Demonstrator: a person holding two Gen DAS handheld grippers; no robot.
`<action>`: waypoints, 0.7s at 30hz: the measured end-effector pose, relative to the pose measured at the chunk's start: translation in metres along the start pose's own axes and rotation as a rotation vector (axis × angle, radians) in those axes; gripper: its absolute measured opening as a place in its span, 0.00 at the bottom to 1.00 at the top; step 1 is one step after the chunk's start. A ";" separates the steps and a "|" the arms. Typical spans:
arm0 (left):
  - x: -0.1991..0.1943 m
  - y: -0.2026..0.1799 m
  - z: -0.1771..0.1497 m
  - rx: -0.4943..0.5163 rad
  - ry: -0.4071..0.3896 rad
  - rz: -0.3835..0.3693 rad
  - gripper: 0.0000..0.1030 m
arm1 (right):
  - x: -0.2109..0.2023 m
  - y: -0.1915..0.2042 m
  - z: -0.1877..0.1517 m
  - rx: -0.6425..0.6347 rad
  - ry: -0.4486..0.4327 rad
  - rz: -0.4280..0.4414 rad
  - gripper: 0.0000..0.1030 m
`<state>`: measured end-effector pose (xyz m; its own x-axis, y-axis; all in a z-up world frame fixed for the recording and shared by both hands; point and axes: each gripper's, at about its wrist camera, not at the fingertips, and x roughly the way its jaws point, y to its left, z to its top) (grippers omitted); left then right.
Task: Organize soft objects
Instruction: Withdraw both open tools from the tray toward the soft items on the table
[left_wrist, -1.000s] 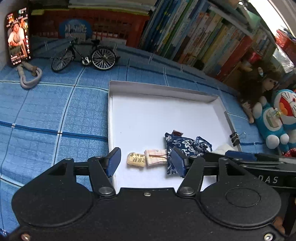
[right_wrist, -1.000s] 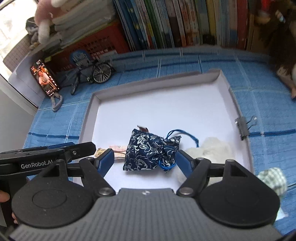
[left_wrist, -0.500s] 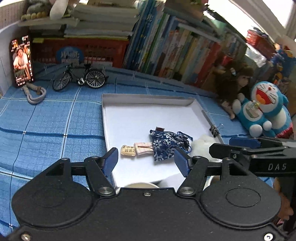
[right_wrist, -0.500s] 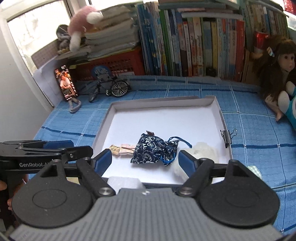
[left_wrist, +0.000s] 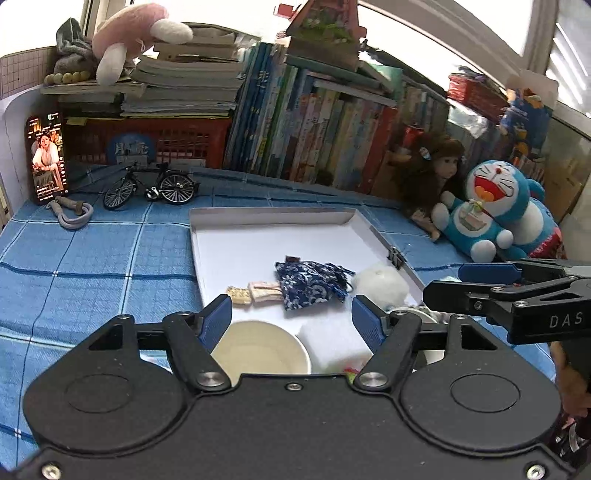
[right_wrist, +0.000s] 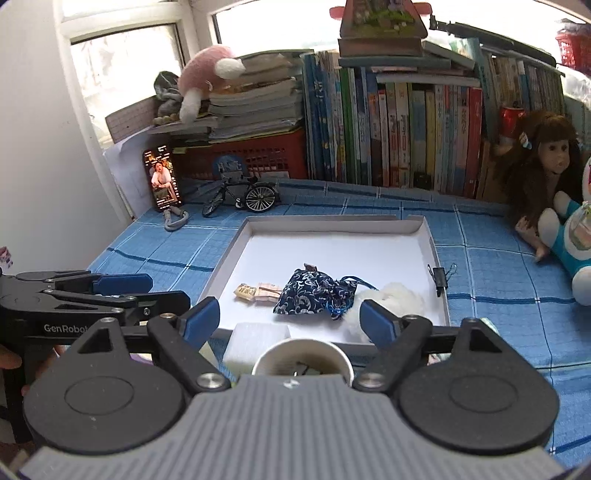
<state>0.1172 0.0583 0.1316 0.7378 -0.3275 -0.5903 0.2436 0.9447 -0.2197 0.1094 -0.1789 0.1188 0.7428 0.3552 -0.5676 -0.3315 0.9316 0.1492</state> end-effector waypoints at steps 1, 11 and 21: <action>-0.002 -0.001 -0.003 0.001 -0.005 -0.002 0.68 | -0.002 0.001 -0.003 -0.007 -0.007 -0.002 0.88; -0.027 -0.009 -0.057 -0.010 -0.102 0.009 0.74 | -0.021 0.021 -0.044 -0.097 -0.104 -0.075 0.89; -0.040 -0.008 -0.092 0.025 -0.159 0.074 0.81 | -0.029 0.041 -0.083 -0.173 -0.201 -0.142 0.96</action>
<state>0.0275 0.0623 0.0856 0.8440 -0.2522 -0.4733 0.1995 0.9668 -0.1595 0.0255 -0.1575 0.0743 0.8833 0.2465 -0.3989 -0.2976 0.9521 -0.0705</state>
